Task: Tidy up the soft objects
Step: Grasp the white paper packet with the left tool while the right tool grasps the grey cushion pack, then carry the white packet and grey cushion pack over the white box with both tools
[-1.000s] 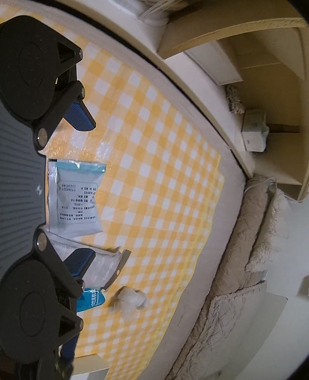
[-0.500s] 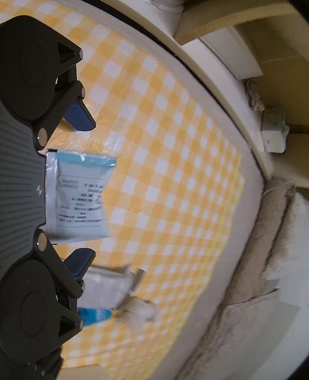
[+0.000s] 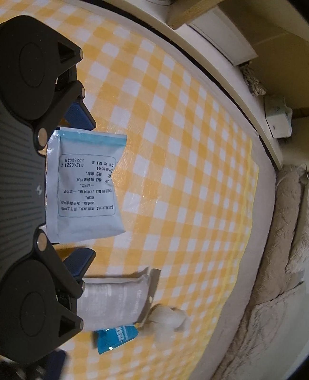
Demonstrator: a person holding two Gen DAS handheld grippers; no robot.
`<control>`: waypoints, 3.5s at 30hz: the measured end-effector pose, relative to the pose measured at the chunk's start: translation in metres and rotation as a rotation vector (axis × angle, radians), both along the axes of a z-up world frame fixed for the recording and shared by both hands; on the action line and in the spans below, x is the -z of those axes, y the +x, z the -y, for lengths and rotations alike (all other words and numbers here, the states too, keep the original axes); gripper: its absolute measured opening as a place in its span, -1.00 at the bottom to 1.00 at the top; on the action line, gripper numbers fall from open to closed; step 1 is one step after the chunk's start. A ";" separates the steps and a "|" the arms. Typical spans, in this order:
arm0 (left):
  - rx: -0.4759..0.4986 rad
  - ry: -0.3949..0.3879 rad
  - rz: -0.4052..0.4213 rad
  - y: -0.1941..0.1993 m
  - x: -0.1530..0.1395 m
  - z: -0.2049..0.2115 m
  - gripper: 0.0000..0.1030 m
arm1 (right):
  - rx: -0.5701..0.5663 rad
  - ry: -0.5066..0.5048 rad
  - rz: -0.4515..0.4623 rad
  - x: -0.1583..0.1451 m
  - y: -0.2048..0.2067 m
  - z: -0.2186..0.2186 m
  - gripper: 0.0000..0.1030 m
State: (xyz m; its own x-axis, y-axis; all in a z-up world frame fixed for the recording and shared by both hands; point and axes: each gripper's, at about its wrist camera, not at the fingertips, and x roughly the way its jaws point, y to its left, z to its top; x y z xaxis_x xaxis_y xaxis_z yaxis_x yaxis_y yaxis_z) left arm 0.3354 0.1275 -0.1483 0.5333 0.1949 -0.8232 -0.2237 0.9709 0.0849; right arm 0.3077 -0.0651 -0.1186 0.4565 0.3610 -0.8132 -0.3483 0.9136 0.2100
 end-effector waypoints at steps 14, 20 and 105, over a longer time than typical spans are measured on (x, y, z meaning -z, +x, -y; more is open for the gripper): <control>0.078 0.048 -0.014 -0.011 -0.008 -0.022 0.67 | 0.172 0.174 0.014 0.010 0.027 -0.021 0.70; 0.069 0.048 -0.002 -0.019 -0.012 -0.037 0.63 | 0.162 0.153 0.007 0.021 0.029 -0.034 0.75; 0.488 -0.538 0.192 -0.022 -0.060 0.286 0.48 | 0.384 -0.043 0.228 -0.067 -0.058 0.272 0.02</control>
State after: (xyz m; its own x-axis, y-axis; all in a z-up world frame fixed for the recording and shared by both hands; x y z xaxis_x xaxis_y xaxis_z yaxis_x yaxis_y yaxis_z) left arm 0.3133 -0.1584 -0.0880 0.5999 -0.5031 -0.6221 0.2796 0.8604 -0.4261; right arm 0.2499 -0.3374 -0.0515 0.7202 0.0985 -0.6867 -0.0151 0.9919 0.1264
